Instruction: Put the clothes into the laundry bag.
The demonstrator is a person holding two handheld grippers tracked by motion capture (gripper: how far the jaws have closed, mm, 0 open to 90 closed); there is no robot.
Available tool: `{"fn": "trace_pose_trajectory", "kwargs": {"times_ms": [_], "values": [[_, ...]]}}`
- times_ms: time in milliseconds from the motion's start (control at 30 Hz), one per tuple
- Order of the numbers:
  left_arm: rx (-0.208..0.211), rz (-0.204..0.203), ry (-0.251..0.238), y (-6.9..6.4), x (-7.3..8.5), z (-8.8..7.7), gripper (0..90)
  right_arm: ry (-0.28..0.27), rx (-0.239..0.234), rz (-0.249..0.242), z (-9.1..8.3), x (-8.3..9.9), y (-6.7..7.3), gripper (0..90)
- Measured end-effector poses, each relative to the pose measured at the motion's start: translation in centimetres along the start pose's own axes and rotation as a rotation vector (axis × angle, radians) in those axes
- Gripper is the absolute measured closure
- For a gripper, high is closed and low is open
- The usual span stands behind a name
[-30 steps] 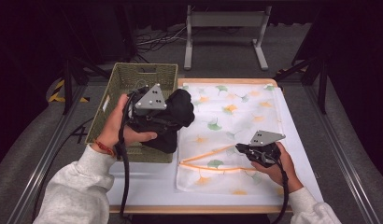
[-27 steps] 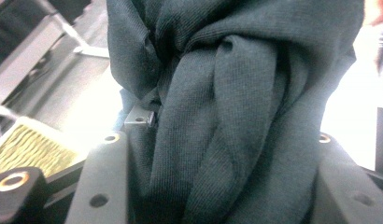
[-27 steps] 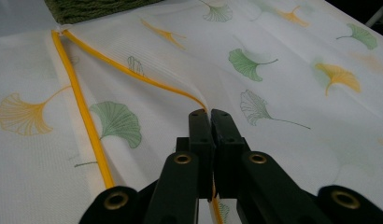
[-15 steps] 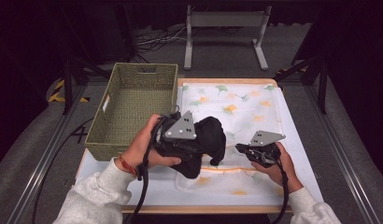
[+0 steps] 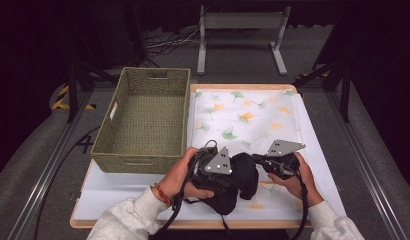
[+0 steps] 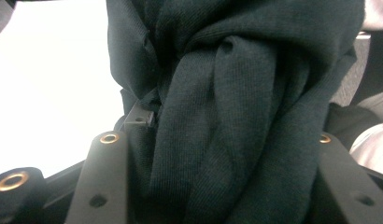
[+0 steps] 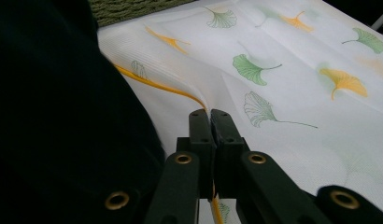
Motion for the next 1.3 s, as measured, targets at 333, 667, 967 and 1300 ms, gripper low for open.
{"fn": "trace_pose_trajectory", "kwargs": {"times_ms": [333, 667, 967, 1300], "values": [[0.061, 0.018, 0.099, -0.8, 1.0, 4.3, 49.9, -0.035, -0.002, 0.034, -0.4, -0.3, -0.1, 88.8], [0.026, -0.020, 0.182, 0.0, 1.5, 7.4, 49.0, -0.069, -0.022, 0.019, -1.2, -1.0, 0.7, 88.8], [0.005, -0.091, 0.216, 1.1, 2.7, 9.6, 47.8, -0.094, -0.045, -0.002, -1.9, -1.6, 1.8, 88.9], [0.008, -0.132, 0.195, 1.5, 3.3, 10.2, 43.9, -0.088, -0.038, -0.013, -2.0, -1.5, 2.1, 88.8]]}}
Point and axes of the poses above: each handheld gripper's, and its own axes: z roughly forward along the jaws, x roughly out of its underside, y roughly to its left, the point moved 2 cm from there along z, roughly forward along the jaws, and after that the axes turned 9 degrees about z, right-handed, at the moved point
